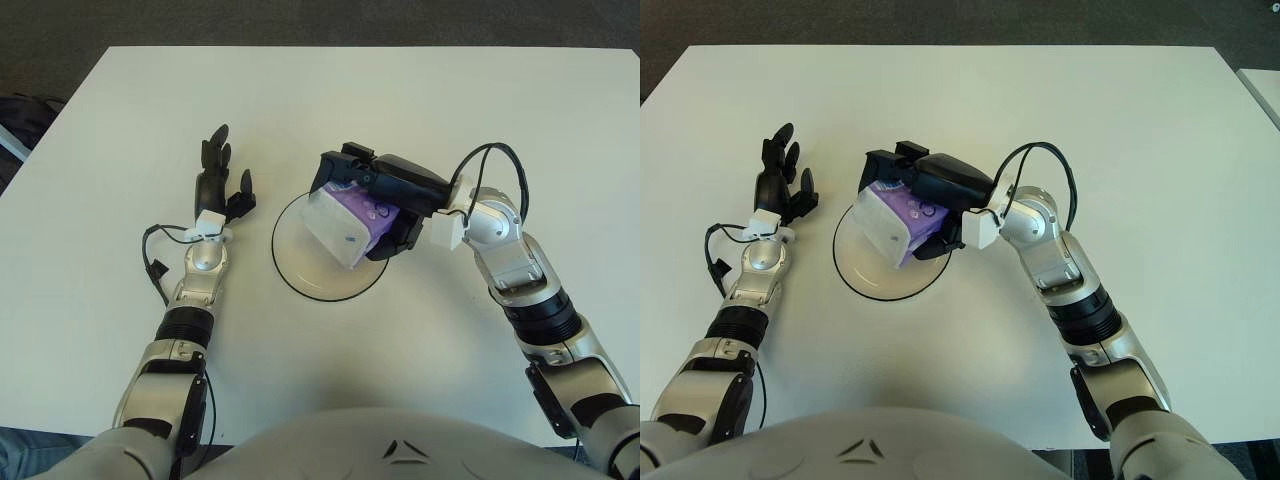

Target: Put the tissue paper into the plate.

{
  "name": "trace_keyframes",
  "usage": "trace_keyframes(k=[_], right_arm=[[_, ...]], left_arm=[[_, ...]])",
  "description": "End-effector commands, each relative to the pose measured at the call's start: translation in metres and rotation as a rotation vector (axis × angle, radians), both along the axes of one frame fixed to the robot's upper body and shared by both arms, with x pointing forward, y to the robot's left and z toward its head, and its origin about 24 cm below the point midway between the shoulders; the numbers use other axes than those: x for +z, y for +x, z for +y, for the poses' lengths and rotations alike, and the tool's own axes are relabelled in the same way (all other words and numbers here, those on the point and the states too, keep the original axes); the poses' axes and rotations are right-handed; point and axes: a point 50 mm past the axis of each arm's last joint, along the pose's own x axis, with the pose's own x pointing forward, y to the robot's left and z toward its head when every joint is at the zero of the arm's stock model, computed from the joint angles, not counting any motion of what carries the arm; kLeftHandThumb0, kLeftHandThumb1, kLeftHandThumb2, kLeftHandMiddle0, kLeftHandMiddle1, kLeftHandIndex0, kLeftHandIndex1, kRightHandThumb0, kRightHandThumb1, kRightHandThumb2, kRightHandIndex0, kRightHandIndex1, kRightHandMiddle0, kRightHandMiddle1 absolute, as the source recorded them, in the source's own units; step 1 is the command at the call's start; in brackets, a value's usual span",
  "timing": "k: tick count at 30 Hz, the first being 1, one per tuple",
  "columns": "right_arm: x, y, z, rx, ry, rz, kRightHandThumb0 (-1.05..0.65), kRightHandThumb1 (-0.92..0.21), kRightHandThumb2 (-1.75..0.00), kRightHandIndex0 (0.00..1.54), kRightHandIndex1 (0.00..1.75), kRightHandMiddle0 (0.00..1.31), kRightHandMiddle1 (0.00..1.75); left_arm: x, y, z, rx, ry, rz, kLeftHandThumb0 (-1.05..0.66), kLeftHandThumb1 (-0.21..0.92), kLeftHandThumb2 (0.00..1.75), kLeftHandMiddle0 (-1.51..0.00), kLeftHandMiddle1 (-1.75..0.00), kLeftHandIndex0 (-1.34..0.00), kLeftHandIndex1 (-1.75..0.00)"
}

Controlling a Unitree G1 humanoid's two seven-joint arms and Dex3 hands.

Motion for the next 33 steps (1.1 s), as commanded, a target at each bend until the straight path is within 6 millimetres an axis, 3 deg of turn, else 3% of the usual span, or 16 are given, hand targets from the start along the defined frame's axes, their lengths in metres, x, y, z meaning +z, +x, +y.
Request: trace_keyframes(k=[1,33], right_arm=[[0.012,-0.009,0.007,0.064,0.017,-0.03,0.0,-0.15,-1.52,0.74,1.74,0.51,1.75],[0.005,-0.017,0.02,0.127,0.018,-0.086,0.0,-0.09,-1.58,0.77,1.75,0.55,1.75]], left_arm=[[-0.103,-0.072,-0.019,0.002,-0.067,0.41,-0.67,0.92,0.78,-0.3,-0.01,0.0,-0.61],[-0.088,-0.071,-0.031,-0.026,-0.053,0.355,-0.74,0.92,0.85,-0.33,-0.02,0.0,-0.64]])
